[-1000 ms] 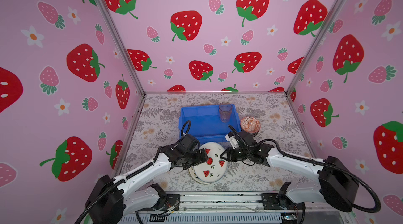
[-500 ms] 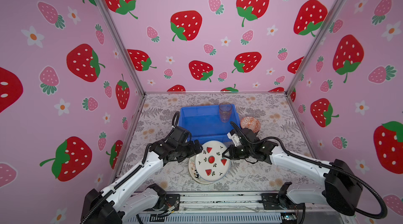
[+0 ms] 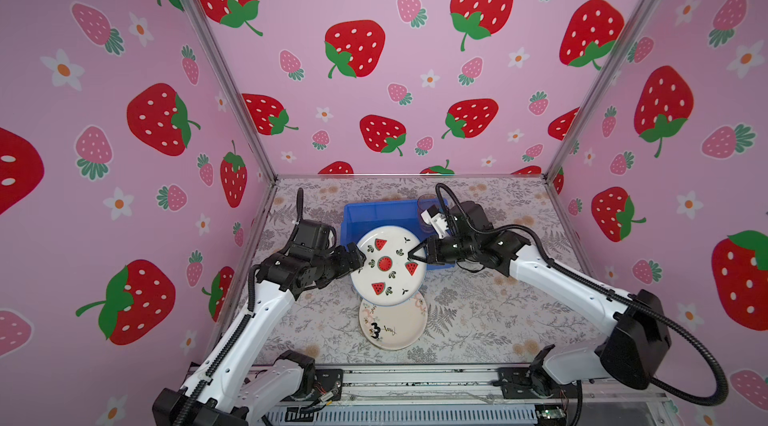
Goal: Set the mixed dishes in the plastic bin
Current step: 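Carry the watermelon plate with both grippers over the blue bin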
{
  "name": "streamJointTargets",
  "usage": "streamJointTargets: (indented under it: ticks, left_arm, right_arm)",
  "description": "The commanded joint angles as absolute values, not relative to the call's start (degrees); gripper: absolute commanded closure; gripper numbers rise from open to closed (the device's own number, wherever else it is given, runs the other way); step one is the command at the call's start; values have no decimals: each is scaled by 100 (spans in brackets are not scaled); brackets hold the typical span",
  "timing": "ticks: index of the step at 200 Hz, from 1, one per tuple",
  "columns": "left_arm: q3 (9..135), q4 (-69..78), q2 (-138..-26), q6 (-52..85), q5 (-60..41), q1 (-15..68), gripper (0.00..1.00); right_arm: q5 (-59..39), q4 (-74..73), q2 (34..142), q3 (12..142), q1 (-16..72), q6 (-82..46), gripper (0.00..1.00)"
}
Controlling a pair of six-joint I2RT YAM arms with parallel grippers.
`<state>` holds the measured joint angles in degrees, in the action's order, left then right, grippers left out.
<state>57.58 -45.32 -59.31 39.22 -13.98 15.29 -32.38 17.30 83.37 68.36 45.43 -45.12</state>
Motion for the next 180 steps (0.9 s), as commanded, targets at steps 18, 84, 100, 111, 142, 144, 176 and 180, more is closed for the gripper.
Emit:
streamJointTargets:
  ticks: [18, 84, 100, 111, 142, 144, 176, 180]
  left_arm:
    - [6493, -4463, -6263, 3437, -1671, 1037, 4]
    - [7399, -4227, -7120, 2833, -1983, 289, 4]
    - [7689, -4226, -7352, 2673, -1933, 233, 4]
    - [7866, -4206, -7543, 2602, -1922, 227, 4]
    - [8050, -3825, -7920, 2553, -1916, 215, 4]
    - [8046, -3795, -7943, 2548, -1912, 216, 4]
    - [8181, -3496, -8338, 2482, -1935, 211, 4]
    - [8176, -3429, -8373, 2482, -1954, 211, 4]
  right_arm:
    - [-3271, 1288, 8883, 7629, 4357, -4622, 98]
    - [-2670, 267, 9762, 8174, 4270, -5343, 98]
    - [-2509, -12, 9910, 8199, 4239, -5529, 98]
    - [-2420, -182, 10020, 8205, 4211, -5657, 98]
    - [-2138, -429, 10342, 8302, 4175, -5839, 98]
    - [-2123, -430, 10362, 8311, 4175, -5843, 98]
    - [-1950, -519, 10605, 8349, 4164, -5941, 98]
    - [-1935, -527, 10625, 8350, 4161, -5954, 98]
